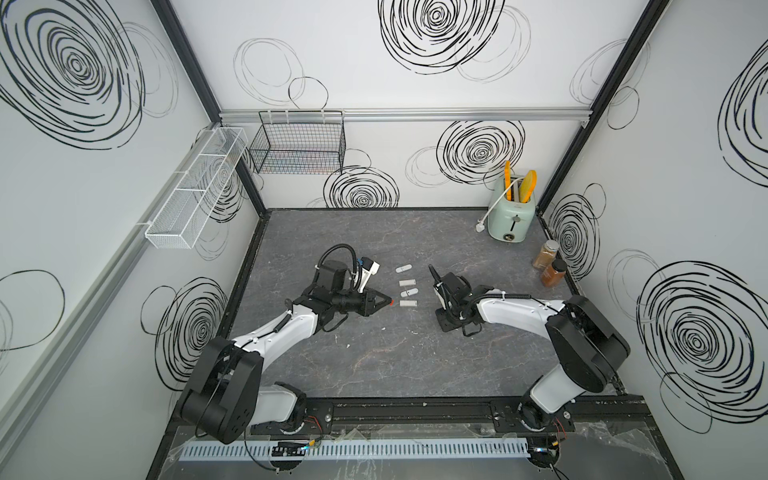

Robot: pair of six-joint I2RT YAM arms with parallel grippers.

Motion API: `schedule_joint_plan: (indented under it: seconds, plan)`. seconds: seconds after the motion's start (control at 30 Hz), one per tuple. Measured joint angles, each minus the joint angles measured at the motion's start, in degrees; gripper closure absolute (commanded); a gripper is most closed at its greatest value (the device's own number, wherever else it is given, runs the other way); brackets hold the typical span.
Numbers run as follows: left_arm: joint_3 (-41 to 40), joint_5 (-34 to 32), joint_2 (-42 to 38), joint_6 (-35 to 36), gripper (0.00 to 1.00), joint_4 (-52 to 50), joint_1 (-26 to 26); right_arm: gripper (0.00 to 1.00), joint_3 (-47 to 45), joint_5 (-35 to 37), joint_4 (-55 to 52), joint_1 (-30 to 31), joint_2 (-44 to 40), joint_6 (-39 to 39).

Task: Close the usb drive cover
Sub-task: Pick up the USB drive from the center of the board.

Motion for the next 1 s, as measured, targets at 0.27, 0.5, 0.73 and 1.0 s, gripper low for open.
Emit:
schedule_joint_plan:
  seconds: [0.27,0.5,0.73,1.0]
  plan:
    - [0.02,-0.02,0.00,0.24,1.00,-0.04,0.07,0.87,0.48,-0.35,0.07,-0.02,0.44,-0.59]
    - [1.20,0.00,0.61,1.38,1.00,-2.01,-0.07,1.00,0.72,-0.90,-0.22,-1.44,0.24,-2.99]
    - [1.92,0.33,0.85,1.88,1.00,-2.93,-0.04,1.00,0.72,-2.29,0.59,-2.89,-6.21,-9.25]
    - [3.02,2.71,2.45,1.88,1.00,-3.74,-1.27,1.00,-7.48,-6.51,14.88,-0.48,-21.42,-22.93]
